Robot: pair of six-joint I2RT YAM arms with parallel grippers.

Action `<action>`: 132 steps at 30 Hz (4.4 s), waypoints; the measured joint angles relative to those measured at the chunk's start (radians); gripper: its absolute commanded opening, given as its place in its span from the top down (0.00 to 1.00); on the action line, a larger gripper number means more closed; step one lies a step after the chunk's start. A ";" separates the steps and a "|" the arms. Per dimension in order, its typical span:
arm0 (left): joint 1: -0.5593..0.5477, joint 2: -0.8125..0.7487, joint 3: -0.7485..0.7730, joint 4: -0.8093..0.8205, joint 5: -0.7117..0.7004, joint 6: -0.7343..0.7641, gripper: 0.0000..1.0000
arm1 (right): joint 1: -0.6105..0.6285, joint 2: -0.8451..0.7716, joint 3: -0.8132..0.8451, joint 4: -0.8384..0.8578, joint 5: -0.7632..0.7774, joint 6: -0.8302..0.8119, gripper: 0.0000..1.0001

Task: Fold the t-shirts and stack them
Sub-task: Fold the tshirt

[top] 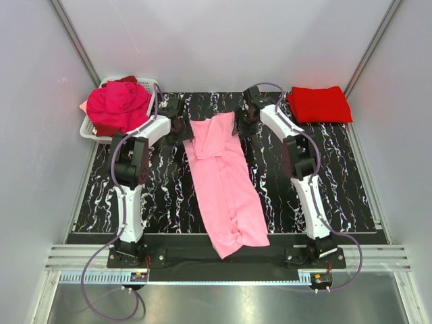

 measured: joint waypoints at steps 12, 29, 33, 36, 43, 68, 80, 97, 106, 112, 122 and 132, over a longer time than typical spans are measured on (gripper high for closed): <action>-0.007 0.185 0.278 -0.021 0.093 -0.017 1.00 | -0.049 0.036 -0.023 0.131 -0.128 0.086 1.00; 0.026 0.484 0.771 0.002 0.233 0.011 0.26 | -0.187 0.182 0.223 0.221 -0.135 0.245 0.17; 0.034 0.373 0.630 0.025 0.237 0.016 0.06 | -0.183 0.150 0.194 0.224 -0.125 0.233 0.07; 0.035 0.205 0.484 -0.003 0.233 0.013 0.05 | -0.183 0.024 -0.008 0.243 -0.115 0.234 0.06; -0.032 -0.447 -0.077 0.018 0.200 -0.035 0.08 | -0.179 -0.538 -0.700 0.290 -0.080 0.292 0.13; -0.814 -1.069 -1.070 0.077 -0.088 -0.621 0.16 | 0.138 -1.452 -1.772 0.201 -0.006 0.528 0.38; -0.883 -1.062 -1.159 0.164 -0.116 -0.739 0.22 | 0.266 -1.328 -1.742 0.200 0.006 0.539 0.58; -0.915 -0.957 -1.157 0.253 -0.131 -0.777 1.00 | 0.300 -1.300 -1.741 0.236 0.019 0.557 1.00; -1.032 -0.998 -1.091 0.108 -0.205 -0.815 1.00 | 0.301 -1.533 -1.778 0.159 0.020 0.576 1.00; -1.145 -1.038 -1.015 -0.023 -0.241 -0.899 1.00 | 0.330 -1.703 -1.778 0.073 -0.002 0.621 1.00; -1.053 -1.036 -0.728 -0.238 -0.336 -0.800 0.92 | 0.356 -1.586 -1.428 -0.099 0.108 0.597 1.00; -0.634 -0.912 -0.562 -0.220 -0.264 -0.455 0.91 | 0.259 -1.125 -0.941 -0.117 0.257 0.383 1.00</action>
